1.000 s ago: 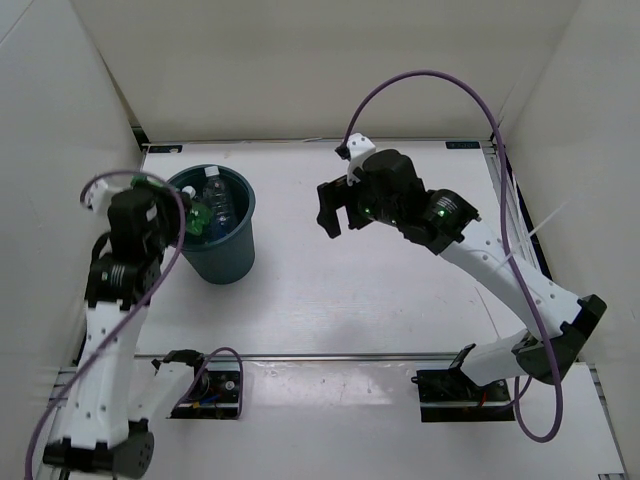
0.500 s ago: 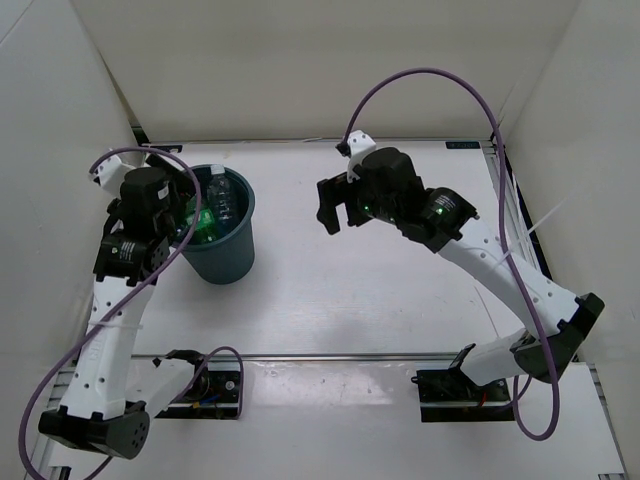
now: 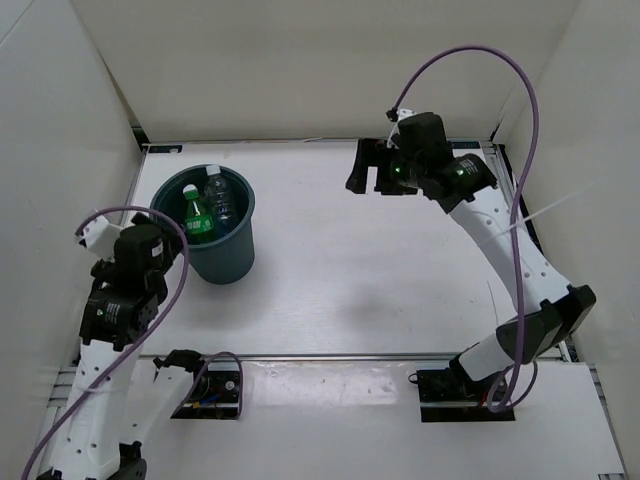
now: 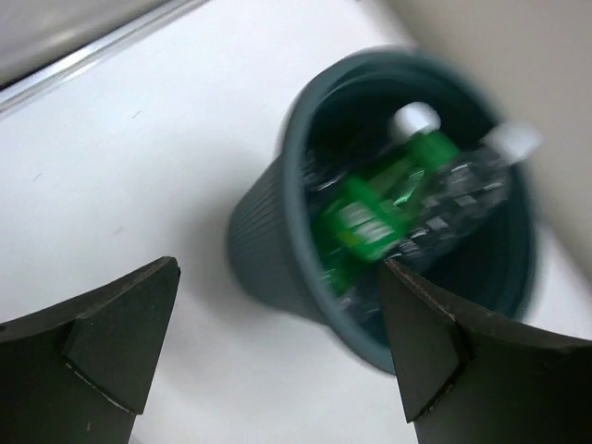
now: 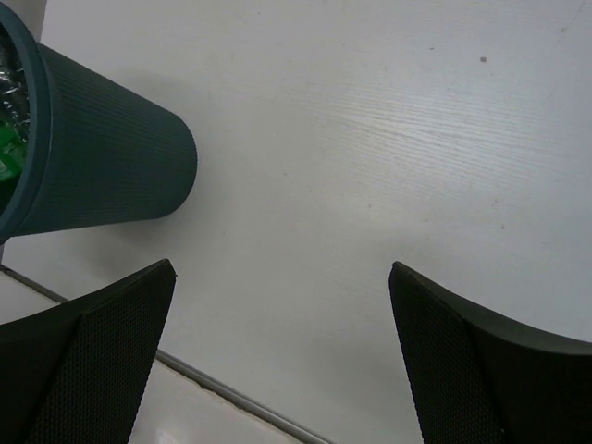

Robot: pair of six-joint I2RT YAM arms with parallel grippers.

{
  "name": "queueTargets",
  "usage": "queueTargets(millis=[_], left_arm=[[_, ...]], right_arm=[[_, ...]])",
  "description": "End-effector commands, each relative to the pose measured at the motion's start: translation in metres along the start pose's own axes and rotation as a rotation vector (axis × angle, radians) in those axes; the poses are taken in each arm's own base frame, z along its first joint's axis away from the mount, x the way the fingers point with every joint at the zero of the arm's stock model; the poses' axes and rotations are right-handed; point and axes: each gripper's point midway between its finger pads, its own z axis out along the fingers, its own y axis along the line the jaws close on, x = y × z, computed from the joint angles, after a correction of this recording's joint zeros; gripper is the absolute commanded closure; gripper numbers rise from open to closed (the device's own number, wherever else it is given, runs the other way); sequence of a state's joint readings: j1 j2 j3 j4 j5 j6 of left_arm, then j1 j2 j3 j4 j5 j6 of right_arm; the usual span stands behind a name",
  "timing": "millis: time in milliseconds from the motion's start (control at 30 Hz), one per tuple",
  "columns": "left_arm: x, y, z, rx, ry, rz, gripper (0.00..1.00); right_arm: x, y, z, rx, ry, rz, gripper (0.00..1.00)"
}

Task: Put the plastic bottles in the bin

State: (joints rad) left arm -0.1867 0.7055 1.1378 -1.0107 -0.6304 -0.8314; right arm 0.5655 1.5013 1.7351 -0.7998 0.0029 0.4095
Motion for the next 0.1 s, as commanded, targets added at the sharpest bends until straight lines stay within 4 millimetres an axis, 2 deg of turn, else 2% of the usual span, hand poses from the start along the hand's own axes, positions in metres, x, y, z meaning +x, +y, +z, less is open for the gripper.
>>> queueTargets(millis=[0, 67], left_arm=[[0.0246, 0.0367, 0.0028, -0.132, 0.045, 0.051, 0.01], [0.0229, 0.0455, 0.0035, -0.165, 0.021, 0.062, 0.01]], right_arm=[[0.0001, 0.0097, -0.0117, -0.041, 0.023, 0.032, 0.00], [0.0009, 0.0075, -0.0133, -0.031, 0.019, 0.032, 0.00]])
